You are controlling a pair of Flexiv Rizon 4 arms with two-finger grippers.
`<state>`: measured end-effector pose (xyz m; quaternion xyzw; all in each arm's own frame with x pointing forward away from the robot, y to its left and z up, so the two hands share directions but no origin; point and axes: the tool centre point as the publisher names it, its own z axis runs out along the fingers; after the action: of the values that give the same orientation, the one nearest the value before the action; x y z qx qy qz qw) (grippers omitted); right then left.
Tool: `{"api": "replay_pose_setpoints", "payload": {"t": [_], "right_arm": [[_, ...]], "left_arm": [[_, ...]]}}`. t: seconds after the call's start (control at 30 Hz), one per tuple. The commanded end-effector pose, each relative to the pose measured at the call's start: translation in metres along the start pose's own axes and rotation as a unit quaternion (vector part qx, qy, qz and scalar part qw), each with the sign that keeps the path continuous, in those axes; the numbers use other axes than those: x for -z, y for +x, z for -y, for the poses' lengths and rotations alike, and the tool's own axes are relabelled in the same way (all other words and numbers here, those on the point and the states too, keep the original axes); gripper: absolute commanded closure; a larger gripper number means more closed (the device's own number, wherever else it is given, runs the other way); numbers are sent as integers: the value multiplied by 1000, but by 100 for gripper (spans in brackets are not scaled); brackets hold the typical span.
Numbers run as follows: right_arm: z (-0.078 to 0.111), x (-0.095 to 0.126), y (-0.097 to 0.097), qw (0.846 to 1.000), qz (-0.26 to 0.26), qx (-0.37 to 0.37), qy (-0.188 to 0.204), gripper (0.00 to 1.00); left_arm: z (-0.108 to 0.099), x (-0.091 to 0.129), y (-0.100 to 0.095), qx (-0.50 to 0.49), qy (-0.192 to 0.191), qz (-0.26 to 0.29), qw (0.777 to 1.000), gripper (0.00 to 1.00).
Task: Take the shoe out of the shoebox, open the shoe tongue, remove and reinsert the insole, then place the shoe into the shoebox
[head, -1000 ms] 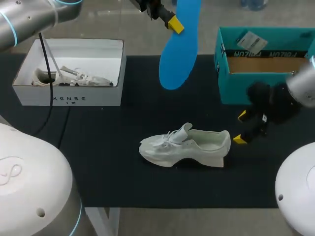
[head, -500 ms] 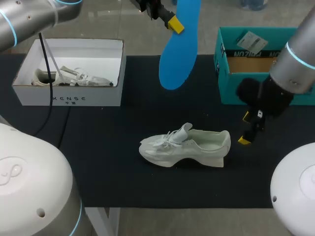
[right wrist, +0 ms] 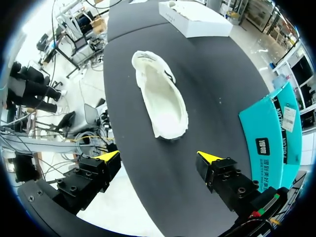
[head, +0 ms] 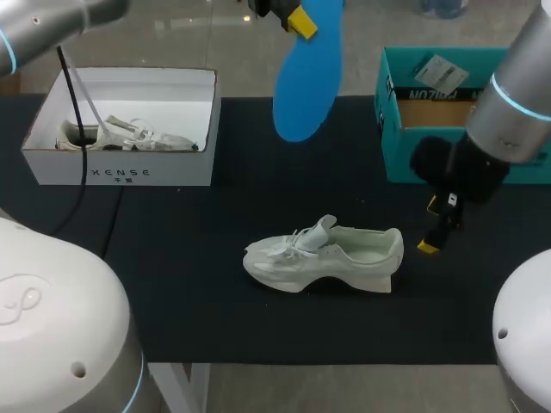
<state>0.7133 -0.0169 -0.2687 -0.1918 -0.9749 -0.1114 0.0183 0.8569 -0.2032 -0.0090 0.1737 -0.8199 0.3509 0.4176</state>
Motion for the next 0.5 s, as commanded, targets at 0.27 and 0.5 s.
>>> {"api": "replay_pose_setpoints", "payload": {"t": [0.27,0.5], "right_arm": [[-5,4,5,1000,10,-3,18,0],[-34,7,-3,1000,16,-9,13,0]], "left_arm": [[-2,2,-4,-2,3,-10,1000,100],[-2,2,-4,-2,3,-10,1000,100]]}}
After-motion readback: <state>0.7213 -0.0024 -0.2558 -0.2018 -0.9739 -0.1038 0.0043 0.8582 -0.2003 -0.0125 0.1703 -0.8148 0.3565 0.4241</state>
